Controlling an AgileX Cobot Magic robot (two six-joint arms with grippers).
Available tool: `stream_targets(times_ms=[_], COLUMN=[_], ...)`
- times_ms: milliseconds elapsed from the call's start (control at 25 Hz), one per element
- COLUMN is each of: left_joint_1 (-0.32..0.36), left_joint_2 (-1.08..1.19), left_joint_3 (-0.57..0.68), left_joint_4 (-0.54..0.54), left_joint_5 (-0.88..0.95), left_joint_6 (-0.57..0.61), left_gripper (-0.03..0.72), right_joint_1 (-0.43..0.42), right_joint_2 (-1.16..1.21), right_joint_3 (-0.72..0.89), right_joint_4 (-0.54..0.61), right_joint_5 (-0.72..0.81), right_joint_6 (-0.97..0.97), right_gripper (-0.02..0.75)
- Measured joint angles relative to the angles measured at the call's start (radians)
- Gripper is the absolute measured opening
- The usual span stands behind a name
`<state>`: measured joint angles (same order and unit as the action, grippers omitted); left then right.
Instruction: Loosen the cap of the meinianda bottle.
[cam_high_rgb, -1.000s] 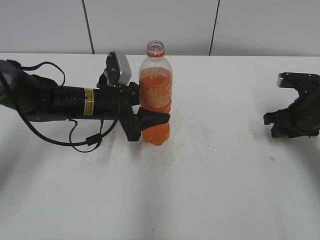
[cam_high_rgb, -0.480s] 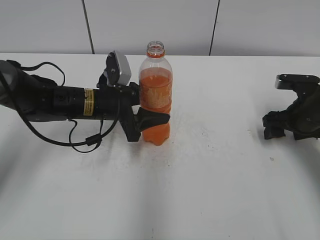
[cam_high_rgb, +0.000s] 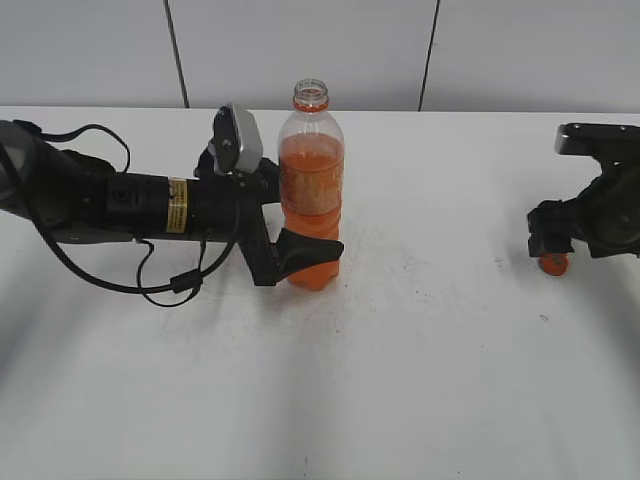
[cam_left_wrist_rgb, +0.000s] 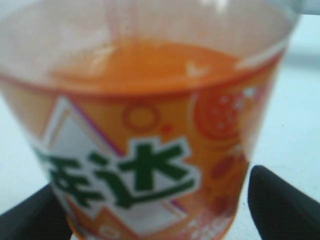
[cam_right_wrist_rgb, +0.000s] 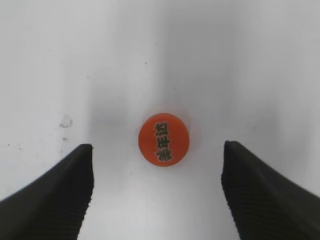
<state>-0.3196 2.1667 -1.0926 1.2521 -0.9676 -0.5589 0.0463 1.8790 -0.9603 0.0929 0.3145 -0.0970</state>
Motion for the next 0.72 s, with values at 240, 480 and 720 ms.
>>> stream_targets(times_ms=[240,480,720], left_joint_1=[0.017,0.100,0.203], left_joint_2=[0.000,-0.006,-0.044], left_joint_3=[0.000,0.000,0.000], left_joint_4=[0.013,0.209,0.436], left_joint_5=[0.001,0.005,0.005], left_joint_6=[0.000,-0.025,-0.121], left_gripper=[0.599,0.589,0.587], right_joint_1=[0.000,0.000,0.000], right_joint_2=[-0.076,-0.169,-0.253], right_joint_3=[0.000,0.000,0.001], right_joint_4=[0.000,0.000,-0.031], right_joint_5=[0.007,0.026,0.028], right_joint_6=[0.001,-0.010,-0.011], right_gripper=[0.596,0.596,0.596])
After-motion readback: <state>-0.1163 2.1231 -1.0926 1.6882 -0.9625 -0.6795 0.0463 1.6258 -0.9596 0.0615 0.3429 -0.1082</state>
